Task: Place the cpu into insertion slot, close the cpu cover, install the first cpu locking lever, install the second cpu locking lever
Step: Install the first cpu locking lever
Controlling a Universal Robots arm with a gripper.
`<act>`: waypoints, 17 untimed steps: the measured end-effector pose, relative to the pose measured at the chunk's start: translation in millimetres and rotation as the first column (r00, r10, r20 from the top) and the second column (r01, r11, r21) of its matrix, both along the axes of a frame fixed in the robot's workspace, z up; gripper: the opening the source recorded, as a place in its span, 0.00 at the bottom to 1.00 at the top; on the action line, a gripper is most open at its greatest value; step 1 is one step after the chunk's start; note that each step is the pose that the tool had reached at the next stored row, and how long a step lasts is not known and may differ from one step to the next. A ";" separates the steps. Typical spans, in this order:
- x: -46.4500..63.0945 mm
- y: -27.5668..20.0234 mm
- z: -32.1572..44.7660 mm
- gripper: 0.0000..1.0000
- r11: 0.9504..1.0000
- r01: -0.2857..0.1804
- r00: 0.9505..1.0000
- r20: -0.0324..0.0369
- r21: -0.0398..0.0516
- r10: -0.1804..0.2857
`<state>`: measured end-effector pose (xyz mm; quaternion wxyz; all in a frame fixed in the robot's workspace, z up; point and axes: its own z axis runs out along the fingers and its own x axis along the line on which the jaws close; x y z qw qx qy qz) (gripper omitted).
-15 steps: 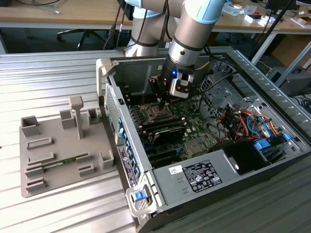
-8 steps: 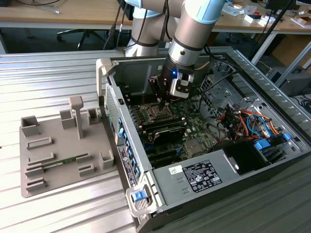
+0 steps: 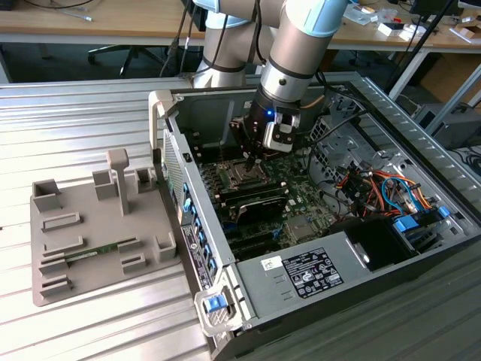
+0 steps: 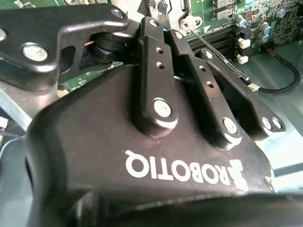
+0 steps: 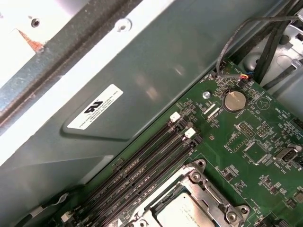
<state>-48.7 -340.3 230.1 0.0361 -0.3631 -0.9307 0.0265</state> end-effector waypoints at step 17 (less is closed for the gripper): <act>0.0 0.0 0.0 0.10 1.000 -0.017 1.000 0.000 0.000 0.017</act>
